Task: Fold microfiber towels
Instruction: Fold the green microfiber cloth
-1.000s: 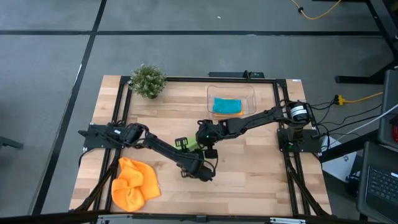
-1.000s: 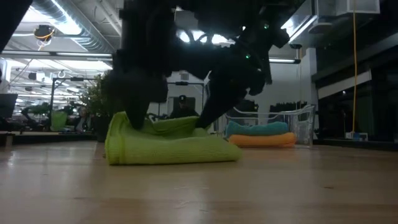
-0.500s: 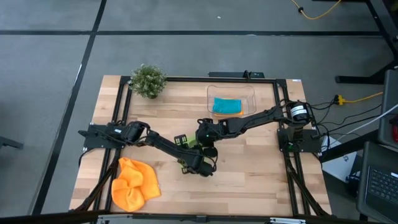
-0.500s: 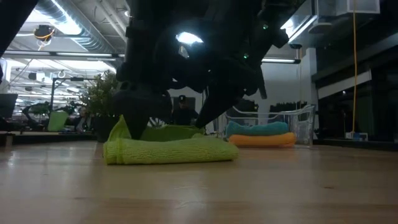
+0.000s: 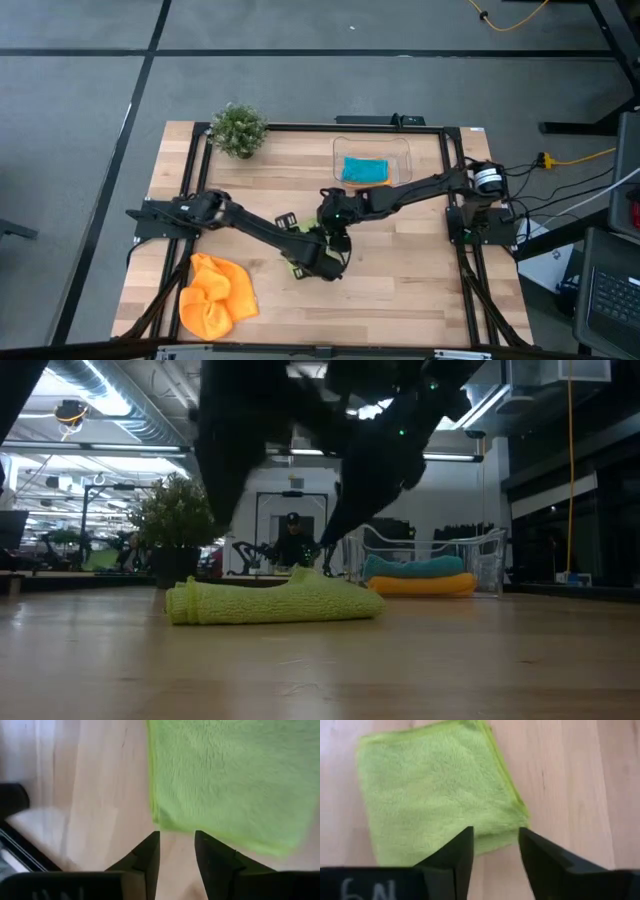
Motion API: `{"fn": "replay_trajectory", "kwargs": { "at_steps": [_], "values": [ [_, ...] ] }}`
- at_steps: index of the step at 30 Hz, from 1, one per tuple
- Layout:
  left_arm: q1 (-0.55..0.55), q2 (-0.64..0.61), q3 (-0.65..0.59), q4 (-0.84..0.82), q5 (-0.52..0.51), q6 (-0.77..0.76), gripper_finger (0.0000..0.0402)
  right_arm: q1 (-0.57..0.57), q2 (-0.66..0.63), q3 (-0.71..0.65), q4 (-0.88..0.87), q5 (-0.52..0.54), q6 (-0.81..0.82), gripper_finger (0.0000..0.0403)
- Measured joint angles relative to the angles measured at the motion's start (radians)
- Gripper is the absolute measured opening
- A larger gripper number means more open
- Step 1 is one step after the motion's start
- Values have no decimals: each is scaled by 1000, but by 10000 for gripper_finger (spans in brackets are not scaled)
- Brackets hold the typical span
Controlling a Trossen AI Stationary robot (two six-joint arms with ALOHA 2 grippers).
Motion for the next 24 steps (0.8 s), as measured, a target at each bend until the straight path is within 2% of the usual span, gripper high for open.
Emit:
{"fn": "replay_trajectory", "kwargs": {
  "at_steps": [4, 9, 17, 19, 24],
  "values": [
    [-24, -91, 0, 0, 50, -67, 114, 0, -85, 2, -67, -17, 20, 157],
    [-60, -191, 1, 12, 22, -129, 114, 0, -136, 1, -125, -51, 24, 157],
    [-117, -249, 0, 17, -103, -355, 114, 9, -75, -1, -21, -281, 72, 157],
    [-147, -247, -9, 18, -137, -369, 114, 16, -72, 0, -30, -288, 77, 157],
    [-213, -241, -97, 78, -121, -485, 114, 30, -70, 0, 5, -273, 50, 157]
  ]
}}
